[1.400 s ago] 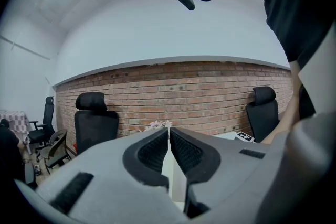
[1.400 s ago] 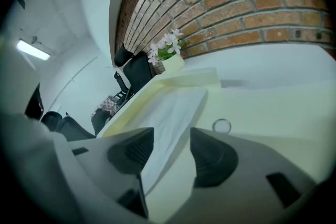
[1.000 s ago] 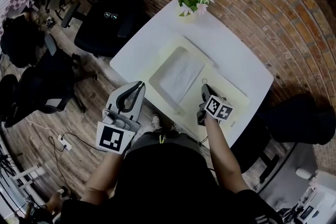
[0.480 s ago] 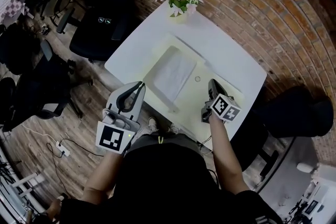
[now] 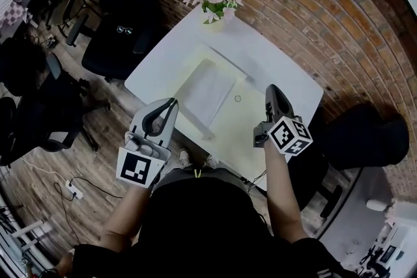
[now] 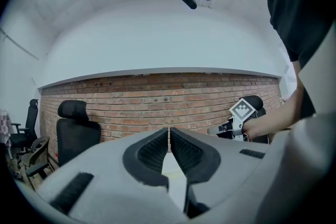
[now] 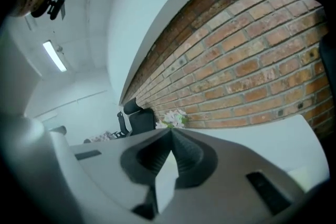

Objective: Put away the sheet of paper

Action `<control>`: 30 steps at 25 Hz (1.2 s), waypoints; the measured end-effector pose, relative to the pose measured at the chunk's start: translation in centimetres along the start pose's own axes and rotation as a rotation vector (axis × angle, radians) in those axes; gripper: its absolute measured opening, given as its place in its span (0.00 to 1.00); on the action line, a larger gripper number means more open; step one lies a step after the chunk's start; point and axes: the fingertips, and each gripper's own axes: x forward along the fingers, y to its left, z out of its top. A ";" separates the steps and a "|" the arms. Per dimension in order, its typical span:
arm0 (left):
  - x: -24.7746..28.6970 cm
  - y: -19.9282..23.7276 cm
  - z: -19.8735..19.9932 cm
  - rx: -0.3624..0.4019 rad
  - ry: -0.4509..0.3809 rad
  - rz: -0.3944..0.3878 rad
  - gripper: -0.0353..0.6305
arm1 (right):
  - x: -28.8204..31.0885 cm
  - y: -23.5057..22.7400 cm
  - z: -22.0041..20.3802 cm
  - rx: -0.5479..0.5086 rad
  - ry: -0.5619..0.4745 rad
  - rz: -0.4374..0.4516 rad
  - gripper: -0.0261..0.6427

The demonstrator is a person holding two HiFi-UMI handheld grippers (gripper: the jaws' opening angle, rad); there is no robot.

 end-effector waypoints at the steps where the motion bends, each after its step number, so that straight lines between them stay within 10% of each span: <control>1: 0.1 -0.1 0.1 0.000 -0.002 -0.003 0.10 | -0.3 0.5 1.0 0.002 -0.022 0.010 0.06; 30: 1.1 -0.9 2.6 0.020 -0.056 -0.047 0.10 | -13.3 11.5 15.7 -0.497 -0.396 0.073 0.06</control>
